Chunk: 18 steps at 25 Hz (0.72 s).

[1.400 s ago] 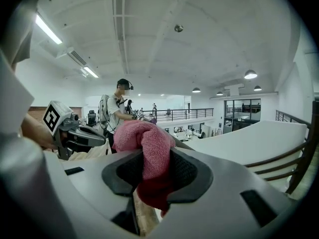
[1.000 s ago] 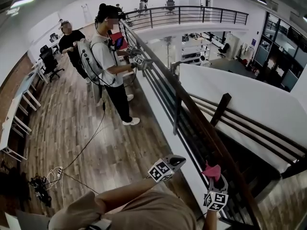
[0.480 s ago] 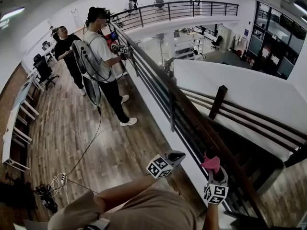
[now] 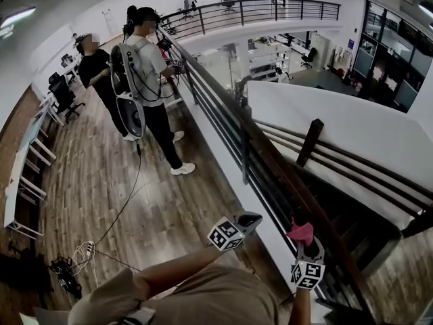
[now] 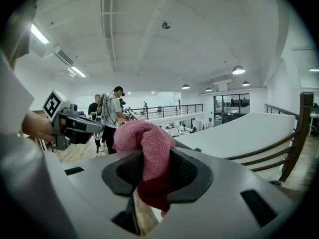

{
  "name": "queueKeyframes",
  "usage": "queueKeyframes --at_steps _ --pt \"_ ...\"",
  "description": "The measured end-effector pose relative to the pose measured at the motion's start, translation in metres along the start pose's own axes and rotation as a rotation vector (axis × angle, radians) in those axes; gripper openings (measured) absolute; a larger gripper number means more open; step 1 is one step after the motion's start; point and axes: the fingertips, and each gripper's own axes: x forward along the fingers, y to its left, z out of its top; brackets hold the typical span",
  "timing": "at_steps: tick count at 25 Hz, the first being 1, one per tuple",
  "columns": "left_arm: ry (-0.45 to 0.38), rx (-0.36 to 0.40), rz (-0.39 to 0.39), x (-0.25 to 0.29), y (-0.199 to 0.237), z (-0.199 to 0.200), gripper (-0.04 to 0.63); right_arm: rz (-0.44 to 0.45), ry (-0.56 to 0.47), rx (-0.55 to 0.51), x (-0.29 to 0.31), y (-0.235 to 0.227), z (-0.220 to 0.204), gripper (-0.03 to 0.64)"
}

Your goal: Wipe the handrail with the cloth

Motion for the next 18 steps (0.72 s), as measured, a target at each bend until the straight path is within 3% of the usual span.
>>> queueKeyframes --at_steps 6,12,18 --pt "0.037 -0.037 0.004 -0.005 0.008 -0.006 0.017 -0.011 0.017 0.004 0.001 0.004 0.002 0.138" --pt "0.050 -0.060 -0.048 0.015 0.015 -0.033 0.017 -0.059 0.018 0.015 0.008 -0.006 -0.023 0.138" --pt "0.053 -0.002 -0.120 0.068 0.038 -0.016 0.017 -0.085 0.006 -0.012 0.056 -0.036 -0.013 0.138"
